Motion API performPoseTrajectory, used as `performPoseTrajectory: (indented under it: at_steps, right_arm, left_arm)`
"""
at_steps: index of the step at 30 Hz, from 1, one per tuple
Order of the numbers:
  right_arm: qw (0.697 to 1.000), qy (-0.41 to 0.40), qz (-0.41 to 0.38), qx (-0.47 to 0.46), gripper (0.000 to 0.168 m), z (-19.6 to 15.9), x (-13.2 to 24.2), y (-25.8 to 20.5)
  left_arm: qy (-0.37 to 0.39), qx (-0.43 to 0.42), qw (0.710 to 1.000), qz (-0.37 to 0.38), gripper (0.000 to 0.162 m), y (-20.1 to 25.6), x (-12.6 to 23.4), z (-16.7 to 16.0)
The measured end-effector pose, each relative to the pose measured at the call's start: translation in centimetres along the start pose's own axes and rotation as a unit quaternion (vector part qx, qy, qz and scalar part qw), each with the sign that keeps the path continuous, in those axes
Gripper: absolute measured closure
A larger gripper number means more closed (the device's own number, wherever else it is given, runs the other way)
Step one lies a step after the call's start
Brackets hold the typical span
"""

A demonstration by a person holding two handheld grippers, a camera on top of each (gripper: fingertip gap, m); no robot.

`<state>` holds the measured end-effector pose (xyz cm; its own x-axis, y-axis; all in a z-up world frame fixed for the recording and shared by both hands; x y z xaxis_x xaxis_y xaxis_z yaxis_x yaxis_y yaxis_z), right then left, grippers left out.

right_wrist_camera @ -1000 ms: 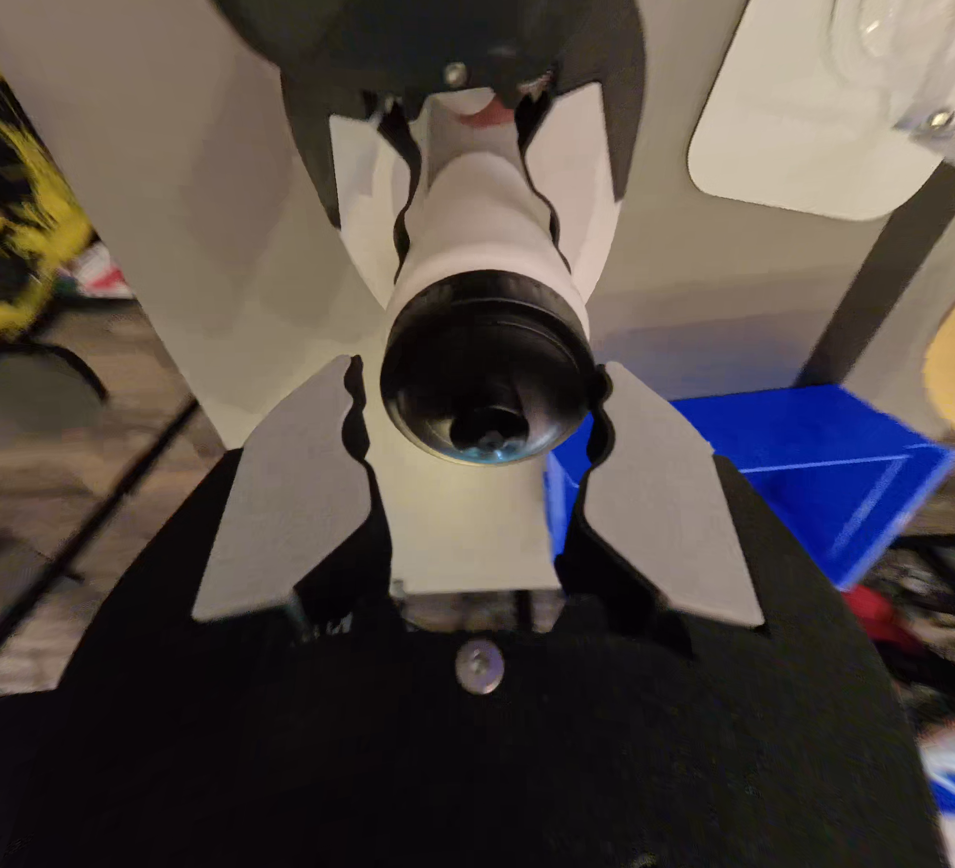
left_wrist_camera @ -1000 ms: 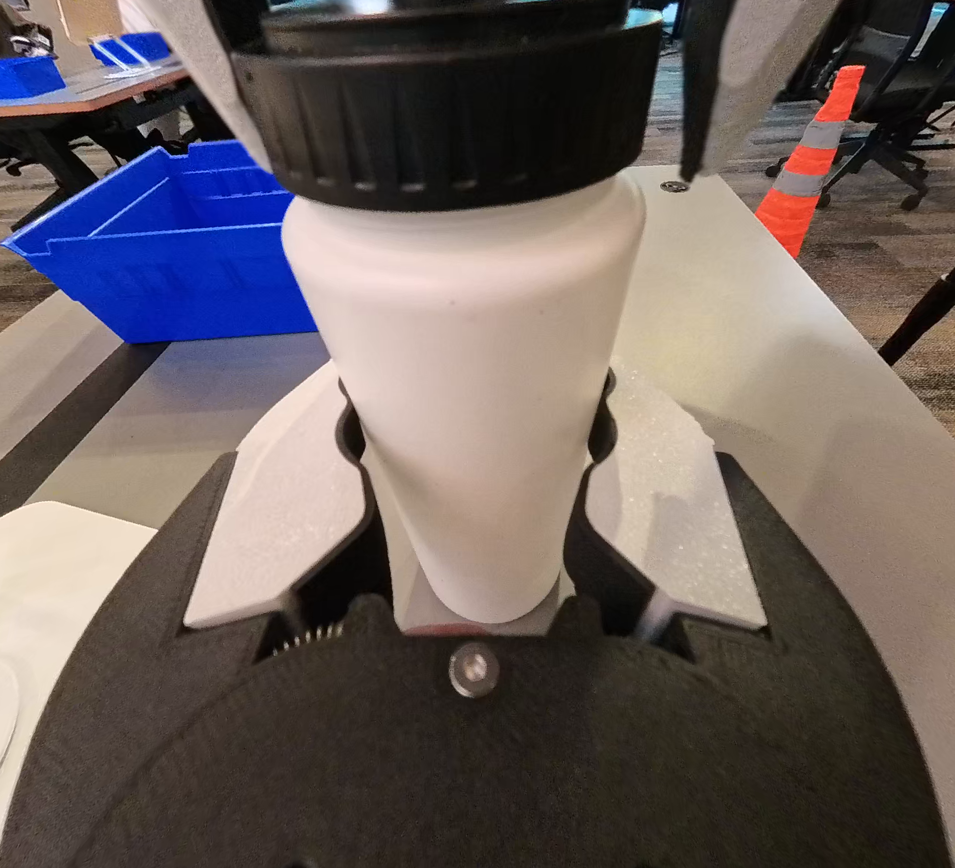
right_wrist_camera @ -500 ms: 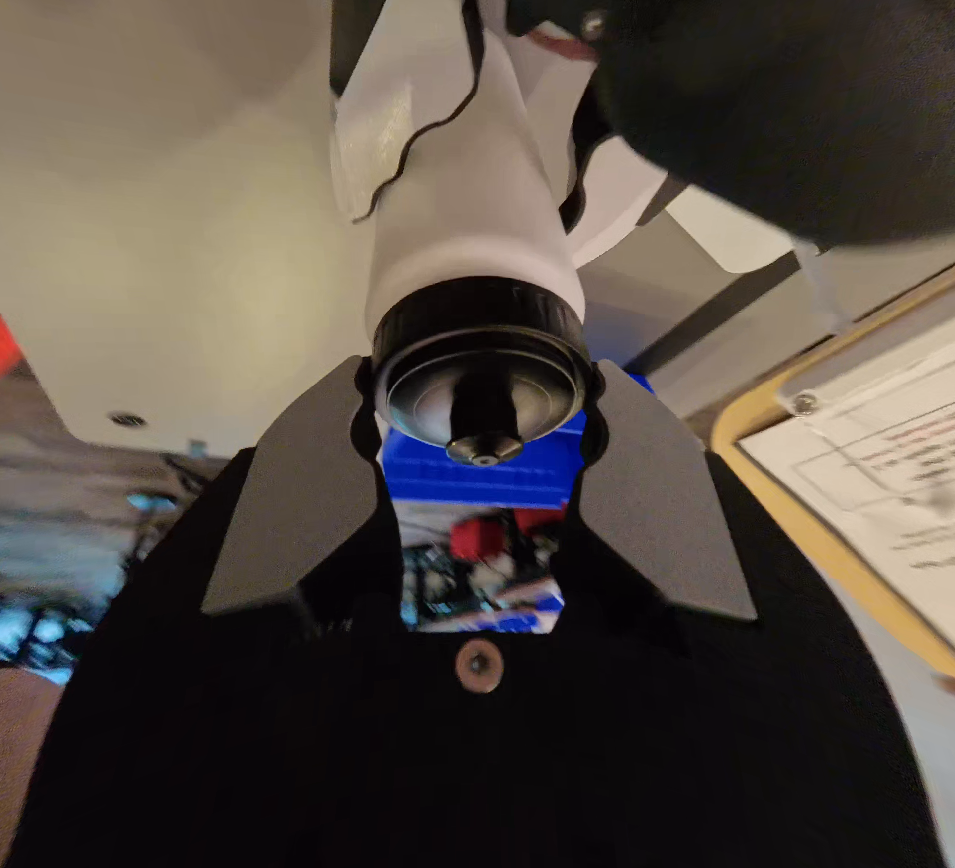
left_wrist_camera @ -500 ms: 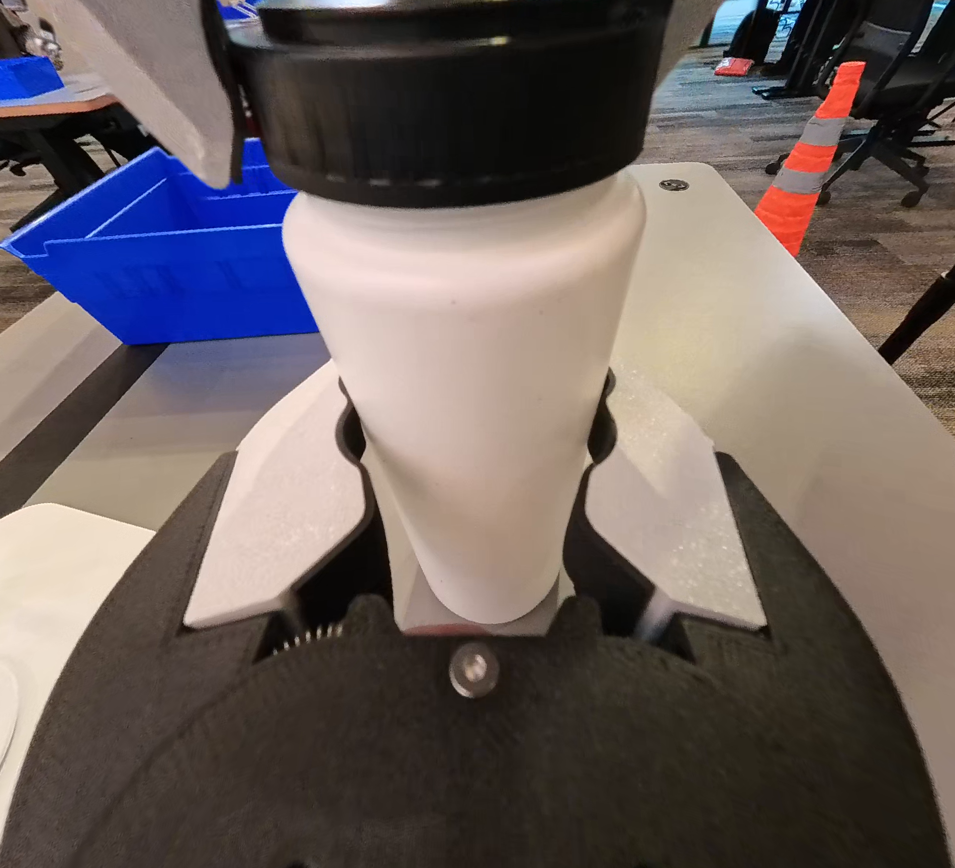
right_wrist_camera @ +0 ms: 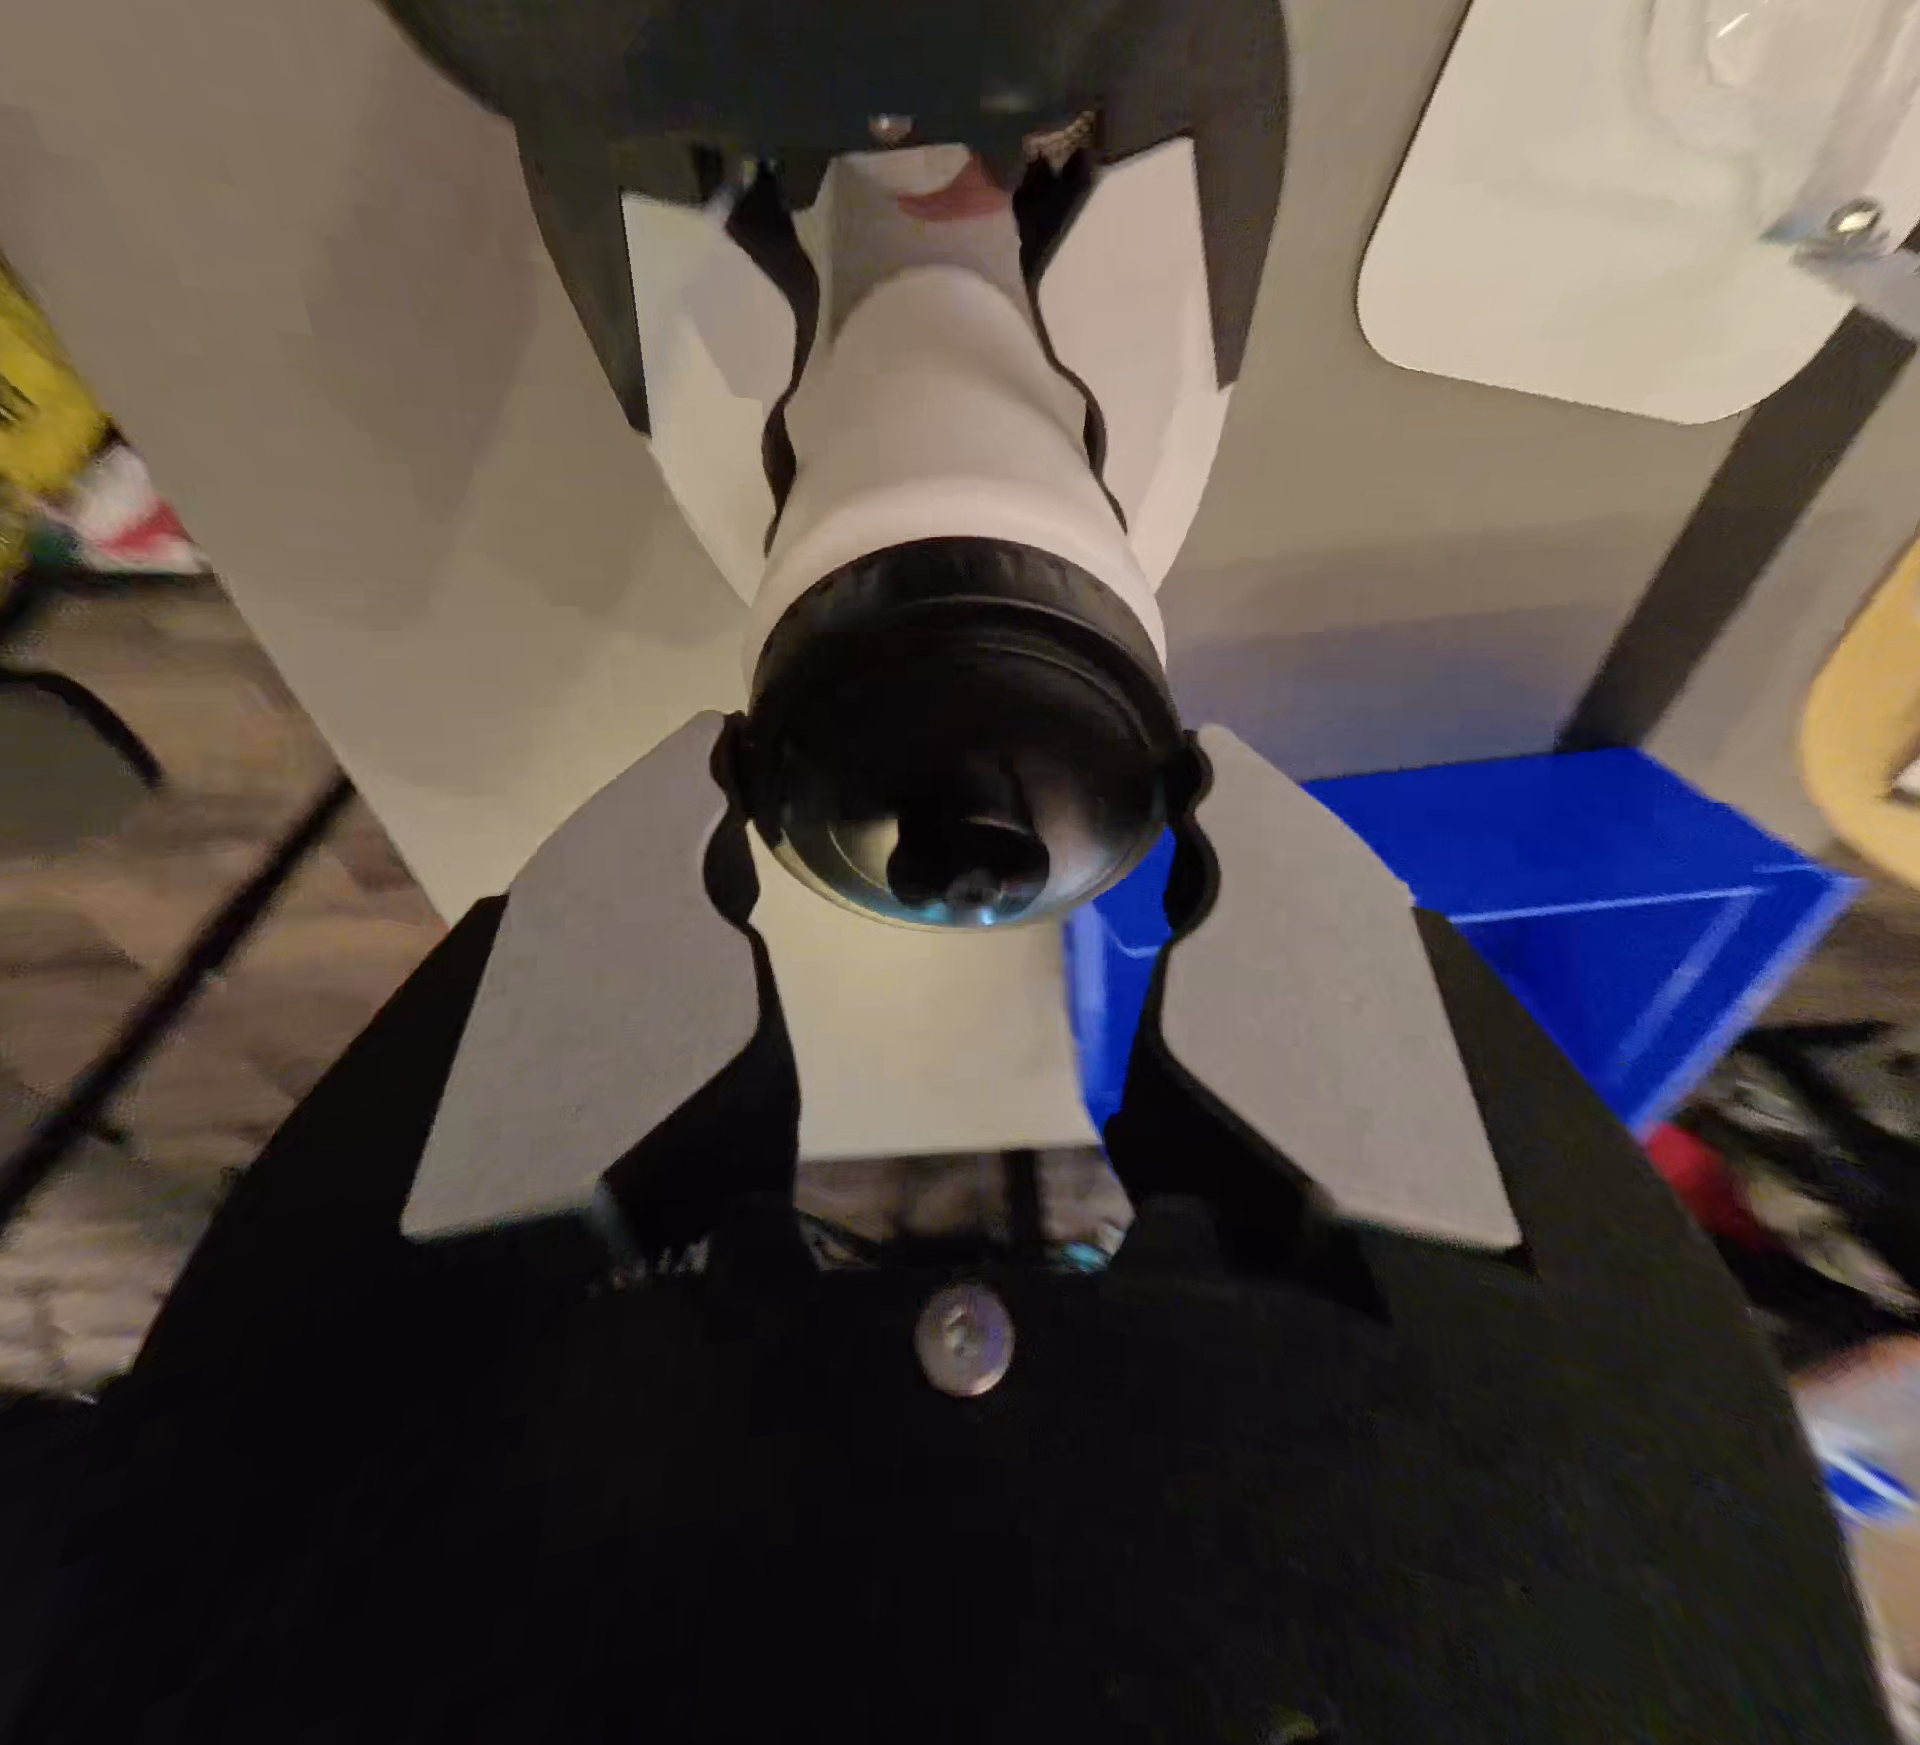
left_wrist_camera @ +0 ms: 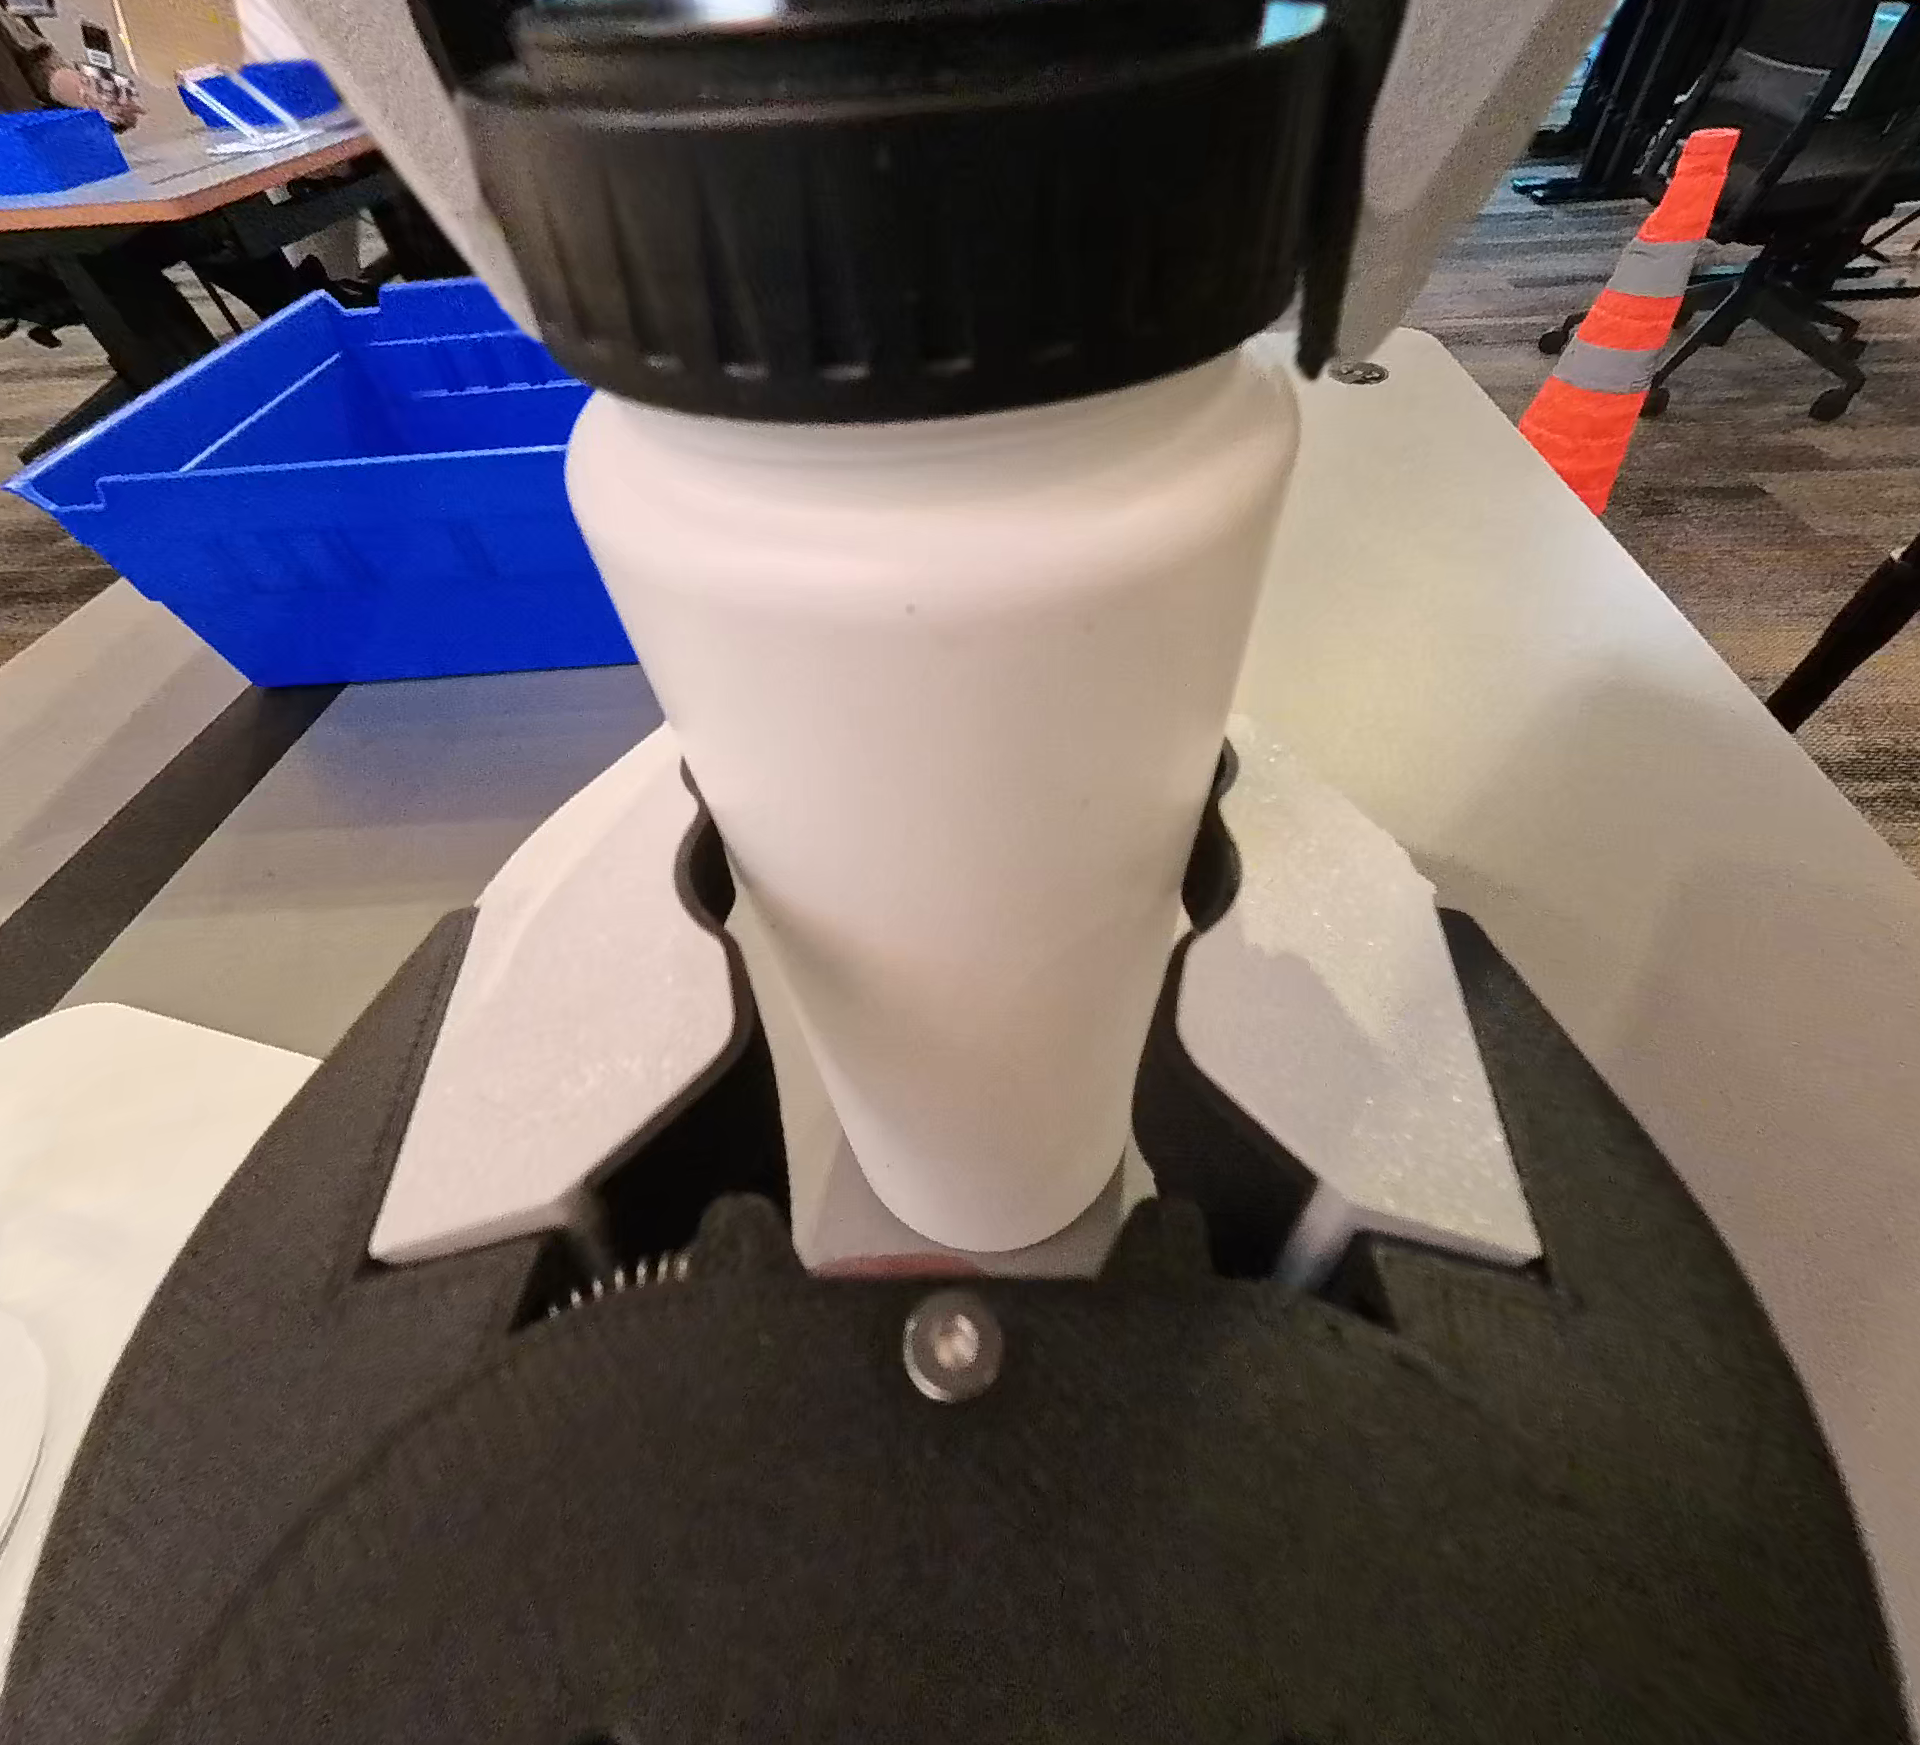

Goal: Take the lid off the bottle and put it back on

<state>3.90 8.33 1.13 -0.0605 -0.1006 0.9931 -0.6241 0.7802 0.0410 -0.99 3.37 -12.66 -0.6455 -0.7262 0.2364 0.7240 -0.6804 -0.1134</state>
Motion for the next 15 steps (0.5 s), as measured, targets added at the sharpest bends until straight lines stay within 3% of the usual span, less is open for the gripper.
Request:
performPoseTrajectory:
  at_steps: [3, 6, 12, 15]
  right_arm:
    - [0.997, 0.049, 0.037, -0.050, 0.091, -0.8, 0.0, 0.5]
    - [0.997, 0.056, 0.039, -0.041, 0.091, -1.0, -0.1, 0.5]
    - [0.995, -0.035, -0.016, 0.091, 0.091, 0.3, 0.1, -0.2]
    - [0.969, -0.102, -0.077, 0.212, 0.092, 0.9, -0.1, -1.2]
  left_arm:
    - [0.001, 0.002, 1.000, 0.000, 0.075, 0.0, 0.0, 0.0]
    - [0.002, 0.002, 1.000, 0.000, 0.075, 0.0, 0.0, 0.0]
    - [0.001, 0.001, 1.000, 0.000, 0.076, 0.0, 0.0, 0.0]
    - [-0.001, -0.003, 1.000, 0.000, 0.076, 0.1, -0.1, 0.0]
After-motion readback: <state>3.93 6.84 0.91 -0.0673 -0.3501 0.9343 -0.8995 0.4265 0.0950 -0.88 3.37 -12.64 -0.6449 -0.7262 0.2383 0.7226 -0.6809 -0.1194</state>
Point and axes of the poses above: each gripper's, where its closed fingertips meet, x back along the fingers, z out of its top, y = z × x across the jaws, the point moved 10 cm from there along x, back along the fingers, and after that the axes turned 3 degrees about -x, right-handed, at the moved point
